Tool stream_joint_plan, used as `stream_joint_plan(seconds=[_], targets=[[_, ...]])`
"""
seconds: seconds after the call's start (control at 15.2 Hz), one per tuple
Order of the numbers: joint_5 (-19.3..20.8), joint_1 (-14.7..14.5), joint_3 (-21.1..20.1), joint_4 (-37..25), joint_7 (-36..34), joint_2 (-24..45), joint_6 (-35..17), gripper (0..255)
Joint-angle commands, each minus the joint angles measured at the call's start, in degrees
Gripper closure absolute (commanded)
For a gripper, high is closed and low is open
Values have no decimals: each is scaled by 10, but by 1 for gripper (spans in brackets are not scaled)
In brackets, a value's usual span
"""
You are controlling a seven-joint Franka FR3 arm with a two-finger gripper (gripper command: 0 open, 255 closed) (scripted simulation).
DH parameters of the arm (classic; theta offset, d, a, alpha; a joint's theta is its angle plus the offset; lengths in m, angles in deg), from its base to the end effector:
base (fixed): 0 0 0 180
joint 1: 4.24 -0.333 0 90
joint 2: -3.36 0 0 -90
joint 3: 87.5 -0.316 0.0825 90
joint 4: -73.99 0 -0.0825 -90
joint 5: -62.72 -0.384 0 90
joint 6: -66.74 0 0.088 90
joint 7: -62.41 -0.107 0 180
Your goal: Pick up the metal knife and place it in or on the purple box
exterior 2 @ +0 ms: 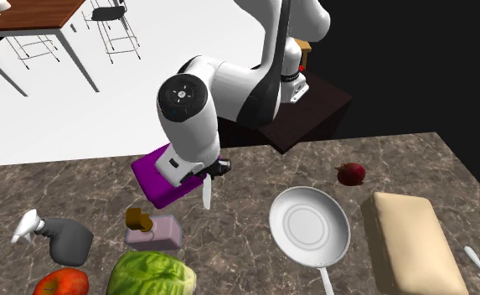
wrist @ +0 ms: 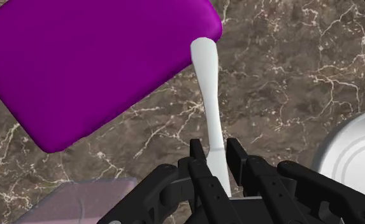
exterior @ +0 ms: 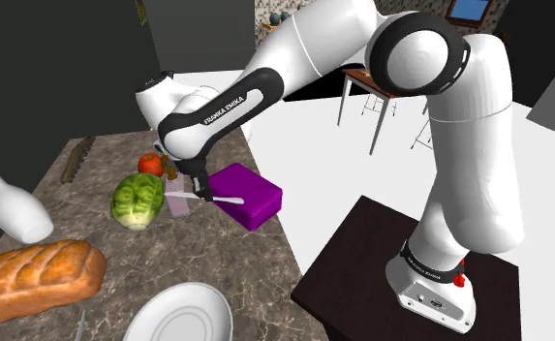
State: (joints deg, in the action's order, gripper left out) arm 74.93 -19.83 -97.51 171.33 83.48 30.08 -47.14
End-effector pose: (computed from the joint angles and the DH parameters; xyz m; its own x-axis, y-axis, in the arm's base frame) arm 0.5950 0.2588 0.3147 0.6075 0.7699 -0.1952 0.7884 -0.6143 0.0309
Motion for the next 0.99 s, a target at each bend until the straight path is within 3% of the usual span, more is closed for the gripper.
stream_joint_plan(seconds=[0.0,0.79,0.92], targets=[[-1,17,6,20,21,-16,-7,255],[0,119,53,97,161,-70,-52,255],[1,124,56,100,167,-67,-60,255]])
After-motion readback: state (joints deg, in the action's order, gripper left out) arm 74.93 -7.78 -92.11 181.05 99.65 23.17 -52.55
